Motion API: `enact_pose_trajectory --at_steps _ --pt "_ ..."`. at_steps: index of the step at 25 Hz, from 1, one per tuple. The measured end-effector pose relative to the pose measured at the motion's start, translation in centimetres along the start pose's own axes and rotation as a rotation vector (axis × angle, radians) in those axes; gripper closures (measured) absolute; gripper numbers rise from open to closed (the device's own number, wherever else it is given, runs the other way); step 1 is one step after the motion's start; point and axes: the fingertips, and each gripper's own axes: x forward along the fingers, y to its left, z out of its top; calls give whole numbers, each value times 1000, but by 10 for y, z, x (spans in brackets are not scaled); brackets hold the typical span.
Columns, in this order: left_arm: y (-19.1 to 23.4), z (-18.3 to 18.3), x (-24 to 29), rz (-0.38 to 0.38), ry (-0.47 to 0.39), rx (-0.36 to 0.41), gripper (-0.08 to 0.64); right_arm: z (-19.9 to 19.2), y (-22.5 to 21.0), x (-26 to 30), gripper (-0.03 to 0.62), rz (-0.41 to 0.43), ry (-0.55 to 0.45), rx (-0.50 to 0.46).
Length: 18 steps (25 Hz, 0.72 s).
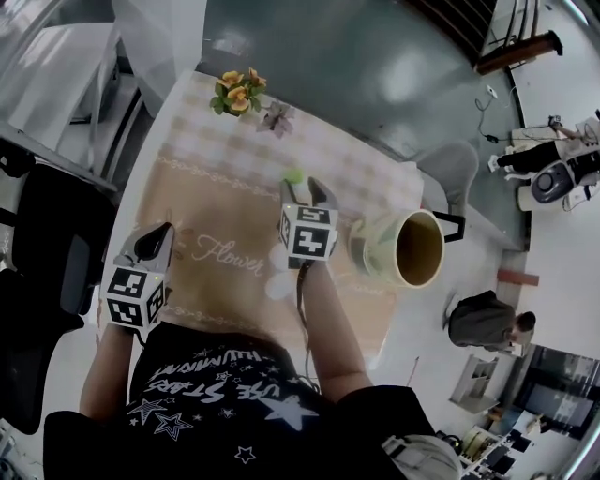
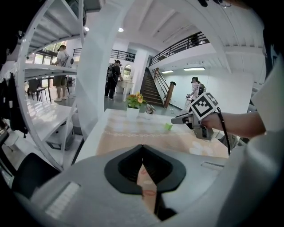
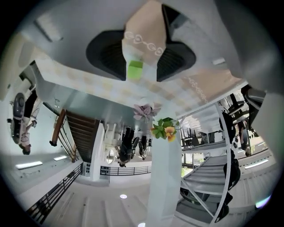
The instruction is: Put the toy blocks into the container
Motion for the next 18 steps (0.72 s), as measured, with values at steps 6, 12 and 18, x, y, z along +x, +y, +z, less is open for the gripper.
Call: enact_pose_trajectory --at_steps 6,12,18 --pt "16 -4 -1 21 15 -18 551 -10 -1 29 373 -26 61 3" --pt "19 -7 -1 21 21 -29 551 -24 -7 47 373 -69 110 27" --pt "20 -8 -4 14 23 -22 551 -26 -18 51 442 -100 91 88"
